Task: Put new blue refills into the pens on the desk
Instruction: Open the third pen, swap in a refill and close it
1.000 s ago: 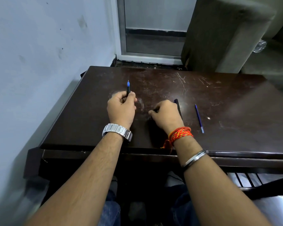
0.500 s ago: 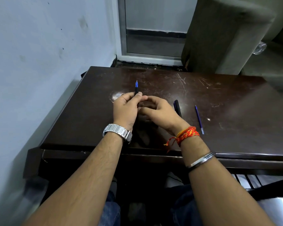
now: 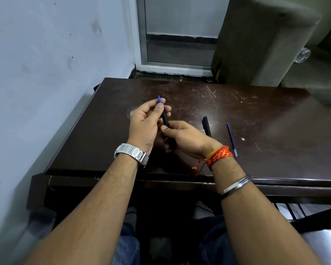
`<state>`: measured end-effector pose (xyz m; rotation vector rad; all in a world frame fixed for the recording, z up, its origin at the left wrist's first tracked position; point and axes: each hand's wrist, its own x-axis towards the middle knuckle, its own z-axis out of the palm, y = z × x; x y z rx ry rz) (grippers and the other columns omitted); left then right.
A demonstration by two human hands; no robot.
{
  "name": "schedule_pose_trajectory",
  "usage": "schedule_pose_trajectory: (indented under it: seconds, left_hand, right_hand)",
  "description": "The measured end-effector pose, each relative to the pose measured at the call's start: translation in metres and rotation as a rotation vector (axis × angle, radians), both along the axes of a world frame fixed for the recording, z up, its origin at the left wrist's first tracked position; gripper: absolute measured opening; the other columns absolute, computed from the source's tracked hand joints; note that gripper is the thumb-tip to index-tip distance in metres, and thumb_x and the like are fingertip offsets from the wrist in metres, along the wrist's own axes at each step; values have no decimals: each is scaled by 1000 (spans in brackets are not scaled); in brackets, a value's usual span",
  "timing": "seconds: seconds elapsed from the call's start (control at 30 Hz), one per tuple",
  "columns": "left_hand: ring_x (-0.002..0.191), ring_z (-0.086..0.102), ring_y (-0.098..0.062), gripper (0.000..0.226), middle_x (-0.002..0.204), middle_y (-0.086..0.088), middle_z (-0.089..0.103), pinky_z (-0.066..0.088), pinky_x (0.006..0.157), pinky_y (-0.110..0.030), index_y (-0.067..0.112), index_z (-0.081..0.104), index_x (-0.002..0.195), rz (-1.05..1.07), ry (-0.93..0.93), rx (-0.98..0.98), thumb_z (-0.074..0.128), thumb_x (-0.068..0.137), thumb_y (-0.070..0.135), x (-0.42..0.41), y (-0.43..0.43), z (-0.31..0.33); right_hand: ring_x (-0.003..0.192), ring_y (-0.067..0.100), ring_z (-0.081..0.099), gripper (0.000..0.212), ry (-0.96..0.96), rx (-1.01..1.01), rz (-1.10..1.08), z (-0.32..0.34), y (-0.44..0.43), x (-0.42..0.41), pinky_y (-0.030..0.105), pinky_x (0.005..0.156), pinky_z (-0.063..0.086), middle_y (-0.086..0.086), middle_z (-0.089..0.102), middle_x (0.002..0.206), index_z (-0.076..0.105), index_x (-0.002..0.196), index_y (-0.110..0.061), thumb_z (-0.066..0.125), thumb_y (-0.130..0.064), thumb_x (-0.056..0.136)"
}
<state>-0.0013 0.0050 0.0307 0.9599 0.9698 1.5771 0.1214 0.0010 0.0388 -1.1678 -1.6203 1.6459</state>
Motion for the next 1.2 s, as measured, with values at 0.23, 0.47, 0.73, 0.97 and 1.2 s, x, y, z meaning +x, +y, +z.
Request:
schedule_pose_trajectory:
  seconds: [0.23,0.47,0.73,0.97,1.2]
  left_hand:
    - [62,64,-9,12,84,-3,73,37,33,-15,12,66,104,-58,-31,-73,55,98,13,0,-4,3]
    - [60,66,-17,12,80,-1,77,45,41,-22,22,77,82,49,158,-104,69,90,27,0,0,-4]
    - [63,71,-21,39,76,-4,76,58,56,-38,22,72,76,201,232,-120,90,51,47,-1,2,-5]
    - [53,67,-17,27,69,-2,75,49,43,-27,19,73,75,275,292,-131,90,60,33,1,-2,-3]
    - [61,63,-17,13,75,-17,73,51,53,-26,19,78,73,177,241,-67,73,69,30,2,-1,-1]
  right_hand:
    - [76,24,60,26,135,-19,28,3,-2,2,31,76,51,15,62,89,51,122,8,31,-2,107]
    - [85,37,73,14,-195,267,-45,-7,3,6,49,82,59,19,74,91,64,101,2,53,-8,101]
    - [83,27,75,2,-238,341,-79,-10,5,3,46,82,60,11,77,86,70,93,-11,69,-13,92]
    - [78,22,72,11,-252,396,-112,-11,7,5,45,79,59,9,76,83,71,84,-12,76,-21,86]
    - [54,-5,60,11,-201,378,-157,-8,8,10,12,53,45,-13,69,62,70,78,-27,76,-24,87]
